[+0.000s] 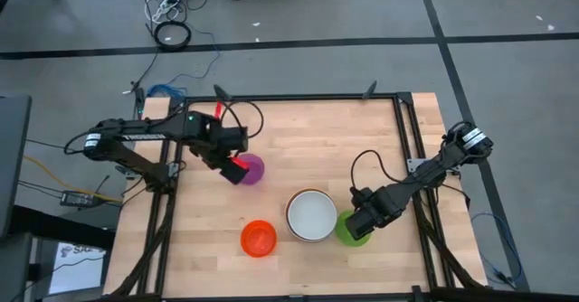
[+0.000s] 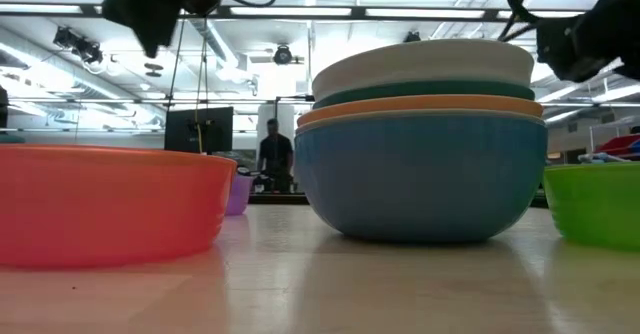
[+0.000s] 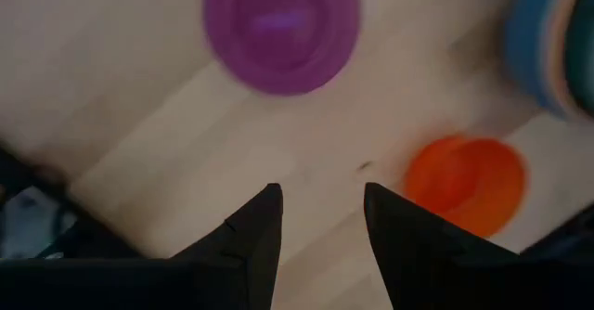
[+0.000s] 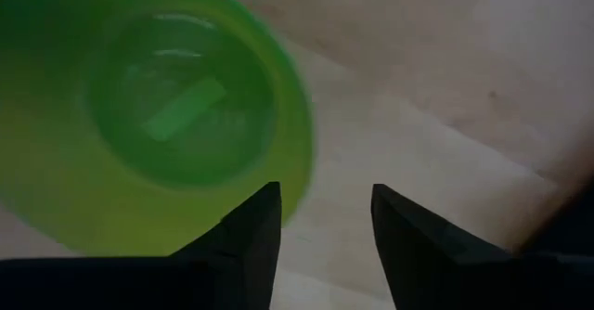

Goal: Nest bowls inside each other
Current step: Stack the light green bowl on top of the white bowl

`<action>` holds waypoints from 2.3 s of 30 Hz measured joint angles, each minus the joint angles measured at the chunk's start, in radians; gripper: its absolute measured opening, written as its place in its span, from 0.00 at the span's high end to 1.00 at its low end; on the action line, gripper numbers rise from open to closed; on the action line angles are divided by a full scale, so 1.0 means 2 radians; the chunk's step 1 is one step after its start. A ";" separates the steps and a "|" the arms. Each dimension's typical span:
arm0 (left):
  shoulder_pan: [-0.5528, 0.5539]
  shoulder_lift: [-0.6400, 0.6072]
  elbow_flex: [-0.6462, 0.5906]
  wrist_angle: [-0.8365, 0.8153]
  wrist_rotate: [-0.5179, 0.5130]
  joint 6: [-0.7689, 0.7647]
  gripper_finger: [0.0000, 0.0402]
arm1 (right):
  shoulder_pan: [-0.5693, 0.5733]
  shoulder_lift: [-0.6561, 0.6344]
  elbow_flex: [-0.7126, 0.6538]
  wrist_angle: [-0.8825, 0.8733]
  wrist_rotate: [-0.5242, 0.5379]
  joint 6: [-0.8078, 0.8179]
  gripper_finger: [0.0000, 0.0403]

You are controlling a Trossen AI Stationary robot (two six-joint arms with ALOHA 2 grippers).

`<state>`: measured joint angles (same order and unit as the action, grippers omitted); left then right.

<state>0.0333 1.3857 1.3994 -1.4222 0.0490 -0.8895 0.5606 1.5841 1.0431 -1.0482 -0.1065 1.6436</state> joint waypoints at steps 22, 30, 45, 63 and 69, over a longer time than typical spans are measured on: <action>-0.068 -0.111 -0.002 -0.075 -0.022 -0.039 0.59 | -0.003 -0.010 -0.088 0.144 -0.003 0.013 0.99; -0.067 -0.210 -0.002 -0.075 -0.053 -0.085 0.59 | 0.000 -0.095 -0.039 0.076 0.048 0.027 1.00; -0.067 -0.258 -0.167 0.108 -0.074 -0.092 0.59 | -0.060 -0.094 0.149 -0.057 0.122 -0.083 1.00; -0.067 -0.214 -0.250 0.322 -0.014 -0.119 0.59 | -0.159 0.045 0.229 -0.018 0.028 -0.338 0.95; -0.067 -0.214 -0.250 0.378 -0.016 -0.121 0.59 | -0.161 0.049 0.229 -0.015 0.017 -0.336 0.81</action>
<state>-0.1013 0.9577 0.9001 -0.6666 0.0168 -1.1305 0.2392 1.6829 1.5013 -1.0773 -0.0727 0.9709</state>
